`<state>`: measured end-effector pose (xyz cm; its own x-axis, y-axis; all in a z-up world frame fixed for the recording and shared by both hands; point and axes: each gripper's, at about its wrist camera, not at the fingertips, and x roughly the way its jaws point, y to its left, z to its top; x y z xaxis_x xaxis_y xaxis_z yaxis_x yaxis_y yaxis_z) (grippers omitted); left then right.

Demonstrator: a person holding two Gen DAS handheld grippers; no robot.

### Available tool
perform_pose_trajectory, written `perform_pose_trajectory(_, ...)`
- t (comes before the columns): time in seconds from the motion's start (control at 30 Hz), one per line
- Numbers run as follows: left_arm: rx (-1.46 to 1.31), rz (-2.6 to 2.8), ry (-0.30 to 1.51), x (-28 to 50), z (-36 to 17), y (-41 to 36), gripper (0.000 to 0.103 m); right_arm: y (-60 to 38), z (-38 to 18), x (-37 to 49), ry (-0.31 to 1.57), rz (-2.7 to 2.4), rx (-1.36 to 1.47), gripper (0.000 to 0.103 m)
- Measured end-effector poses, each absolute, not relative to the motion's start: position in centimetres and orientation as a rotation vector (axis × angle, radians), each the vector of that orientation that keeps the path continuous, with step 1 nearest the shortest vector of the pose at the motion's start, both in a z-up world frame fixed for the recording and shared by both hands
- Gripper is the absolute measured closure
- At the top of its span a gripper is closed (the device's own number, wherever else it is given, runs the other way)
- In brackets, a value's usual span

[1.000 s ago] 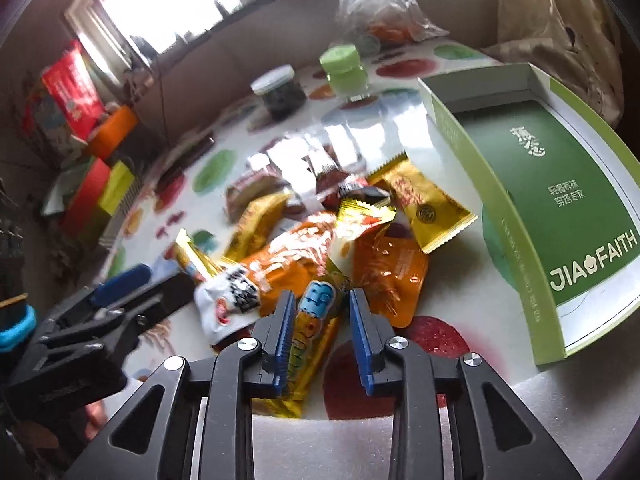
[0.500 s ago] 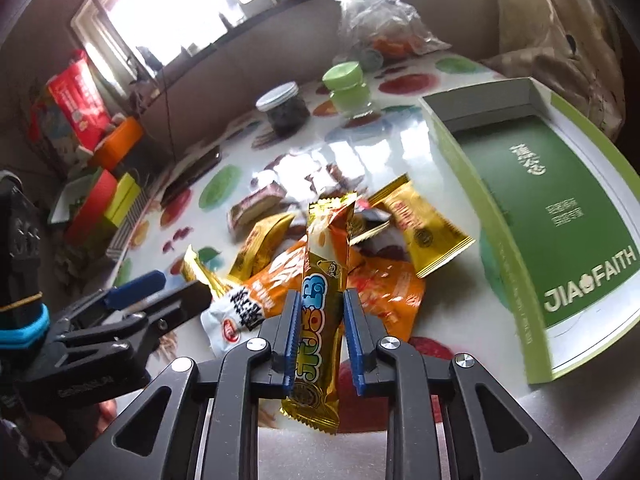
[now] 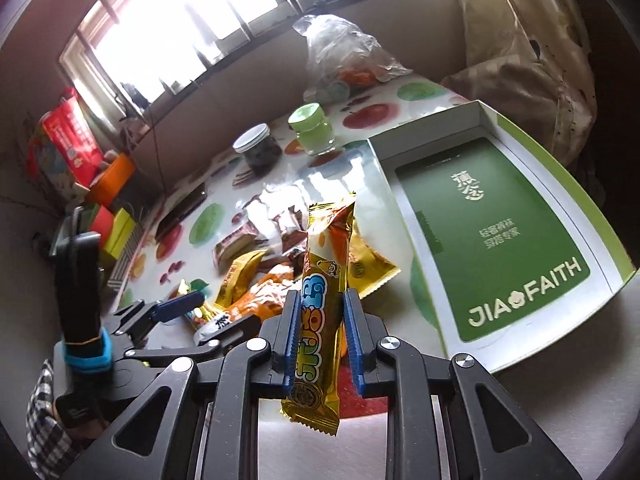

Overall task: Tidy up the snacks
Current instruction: 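Grasp the orange jerky pouch with the left gripper while the right gripper holds the wafer bar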

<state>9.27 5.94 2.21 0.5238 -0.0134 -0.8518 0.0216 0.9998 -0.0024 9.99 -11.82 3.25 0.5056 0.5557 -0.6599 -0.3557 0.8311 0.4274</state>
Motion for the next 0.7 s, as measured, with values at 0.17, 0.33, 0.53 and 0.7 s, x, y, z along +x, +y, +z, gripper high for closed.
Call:
perform_pose_trajectory(0.17,0.062,-0.009,1.062,10.0,1.1,5.4,0.019,-12.7,3.3,9.8,0.875,0.547,0.263,0.083)
perform_pose_trajectory(0.33,0.052,-0.024,1.073,10.1,0.7,5.1,0.02,-13.4,3.3,9.7,0.874,0.539,0.274,0.083)
perform_pose_trajectory(0.53,0.035,-0.029,1.061,10.1,1.0,4.7,0.041,-13.9,3.2,9.8,0.877,0.534,0.283,0.083)
perform_pose_trajectory(0.7,0.034,-0.017,1.057,10.2,1.3,4.4,0.049,-14.2,3.1,9.7,0.88,0.53,0.291,0.083)
